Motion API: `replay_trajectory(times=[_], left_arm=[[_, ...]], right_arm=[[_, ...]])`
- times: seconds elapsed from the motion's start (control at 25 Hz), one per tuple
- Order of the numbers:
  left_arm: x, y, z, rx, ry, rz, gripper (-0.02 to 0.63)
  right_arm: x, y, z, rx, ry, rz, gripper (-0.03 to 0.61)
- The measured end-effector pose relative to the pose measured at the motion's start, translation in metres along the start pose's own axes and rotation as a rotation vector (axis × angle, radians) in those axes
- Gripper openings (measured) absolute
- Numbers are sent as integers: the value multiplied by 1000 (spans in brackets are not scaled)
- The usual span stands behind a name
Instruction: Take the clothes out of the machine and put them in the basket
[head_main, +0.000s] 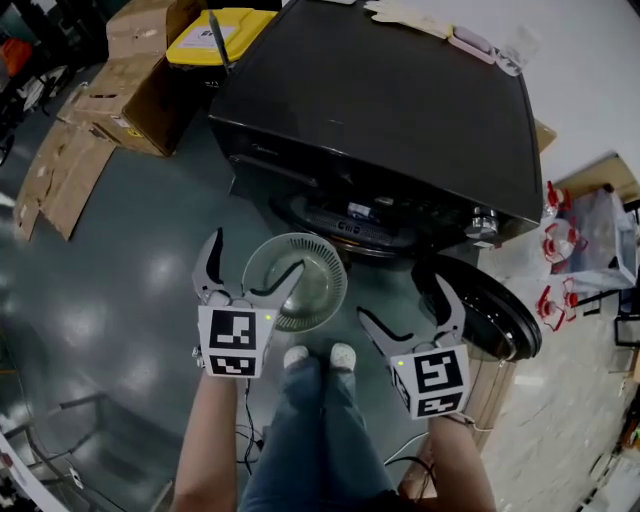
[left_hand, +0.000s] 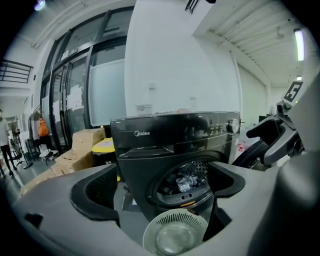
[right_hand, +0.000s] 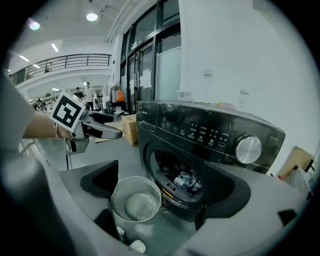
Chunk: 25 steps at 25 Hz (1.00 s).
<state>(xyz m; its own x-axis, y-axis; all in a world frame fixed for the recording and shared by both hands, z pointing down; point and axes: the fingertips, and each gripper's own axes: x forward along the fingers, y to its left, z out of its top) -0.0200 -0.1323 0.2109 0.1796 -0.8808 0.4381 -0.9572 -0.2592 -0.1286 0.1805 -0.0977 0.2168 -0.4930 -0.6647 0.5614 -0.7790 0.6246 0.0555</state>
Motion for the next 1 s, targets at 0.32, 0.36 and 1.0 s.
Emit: replay_trajectory(times=[0.32,0.36,1.0], left_arm=[[38,-25,-57,14,23,-35,565],[43,-27,-65,10,28,-40,565],[112,-24,-202,-82,158,-25,565]], right_arm=[[54,-1,-55,7,18,41,528],[60,0,-62,6,20,44,528],[176,9,-151,6,47,46,528]])
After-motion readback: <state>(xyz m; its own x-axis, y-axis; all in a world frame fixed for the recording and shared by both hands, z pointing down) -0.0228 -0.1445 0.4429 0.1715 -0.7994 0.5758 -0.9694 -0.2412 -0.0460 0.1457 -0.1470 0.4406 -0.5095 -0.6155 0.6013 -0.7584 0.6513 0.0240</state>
